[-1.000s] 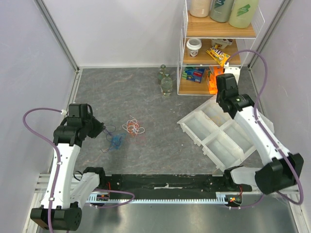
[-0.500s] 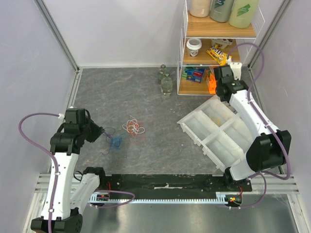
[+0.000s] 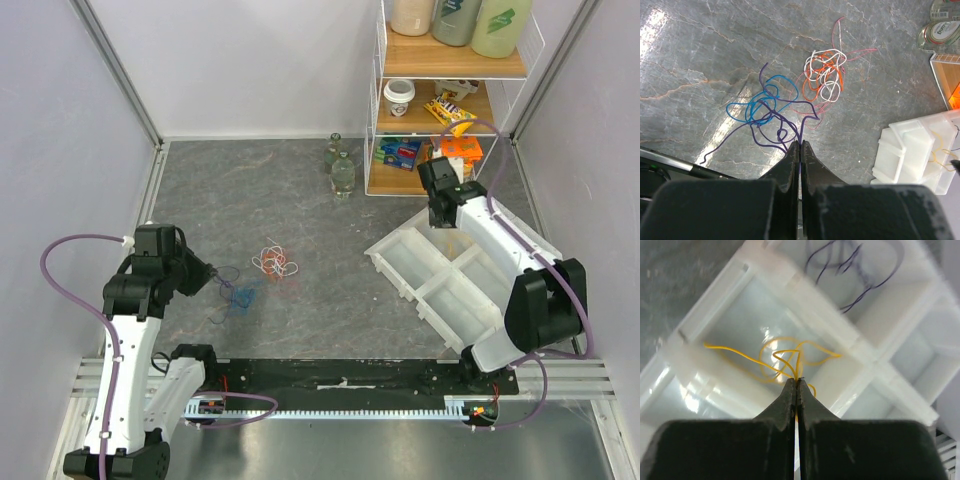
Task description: Untangle the cables
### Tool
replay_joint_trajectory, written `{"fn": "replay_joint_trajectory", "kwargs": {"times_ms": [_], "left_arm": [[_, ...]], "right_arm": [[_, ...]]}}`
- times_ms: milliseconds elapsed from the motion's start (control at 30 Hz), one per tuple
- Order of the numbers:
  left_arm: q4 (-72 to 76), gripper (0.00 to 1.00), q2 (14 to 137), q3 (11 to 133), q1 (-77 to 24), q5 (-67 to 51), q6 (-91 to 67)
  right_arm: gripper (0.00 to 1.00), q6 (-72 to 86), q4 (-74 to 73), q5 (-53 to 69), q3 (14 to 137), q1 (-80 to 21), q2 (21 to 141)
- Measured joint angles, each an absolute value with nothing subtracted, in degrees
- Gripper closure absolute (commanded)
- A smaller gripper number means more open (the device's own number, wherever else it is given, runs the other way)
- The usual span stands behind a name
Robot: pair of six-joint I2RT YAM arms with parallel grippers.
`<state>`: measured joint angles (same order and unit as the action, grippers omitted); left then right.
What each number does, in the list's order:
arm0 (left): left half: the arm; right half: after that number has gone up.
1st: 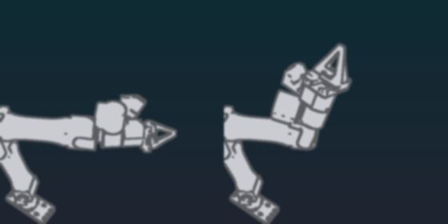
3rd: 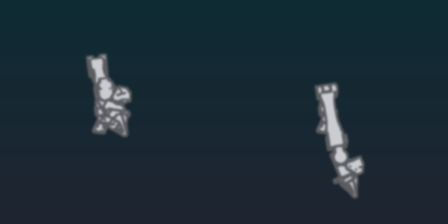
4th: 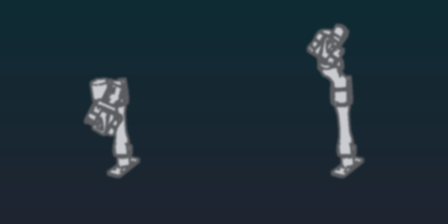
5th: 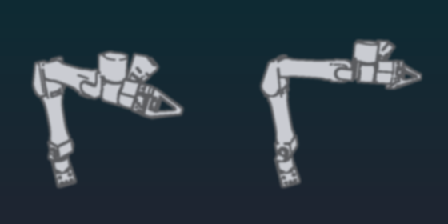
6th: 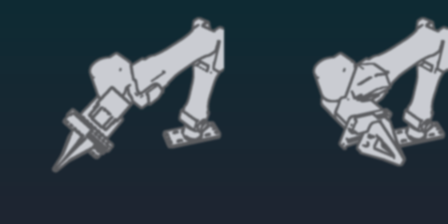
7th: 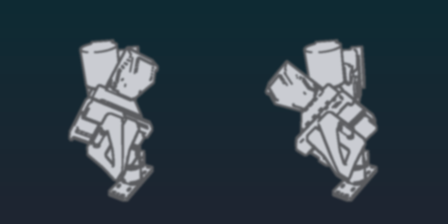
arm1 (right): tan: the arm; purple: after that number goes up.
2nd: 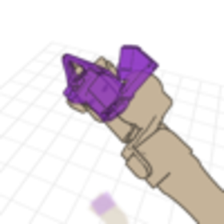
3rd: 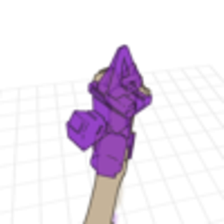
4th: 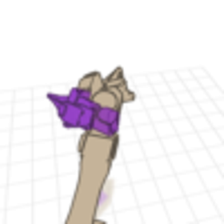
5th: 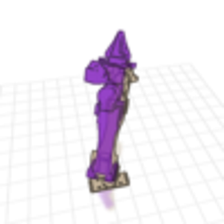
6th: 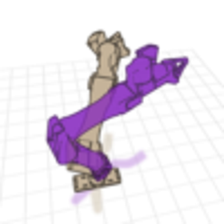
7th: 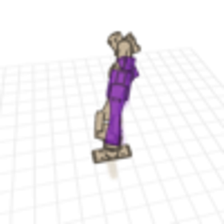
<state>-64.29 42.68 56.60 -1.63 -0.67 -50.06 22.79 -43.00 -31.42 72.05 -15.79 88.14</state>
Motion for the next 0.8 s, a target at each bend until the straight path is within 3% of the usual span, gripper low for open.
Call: {"fn": "replay_joint_trajectory", "kwargs": {"times_ms": [333, 500, 600, 800], "left_arm": [[-62.11, 0.98, 40.51, 55.61, -1.63, -4.91, -50.06], [-61.17, 0.98, 38.68, 55.42, -1.63, -6.90, -50.04], [-60.95, 0.98, 38.35, 55.42, -1.65, -7.92, -50.00], [-60.45, 0.98, 40.49, 56.34, -1.63, -11.60, -48.47]], "right_arm": [[0.98, 25.06, -43.44, -27.79, 67.57, -14.06, 89.34], [0.64, 24.75, -44.27, -28.56, 68.58, -13.04, 91.46], [0.35, 23.77, -45.06, -26.74, 69.49, -13.85, 90.56], [0.27, 19.97, -46.35, -22.04, 74.67, -20.97, 83.64]]}}
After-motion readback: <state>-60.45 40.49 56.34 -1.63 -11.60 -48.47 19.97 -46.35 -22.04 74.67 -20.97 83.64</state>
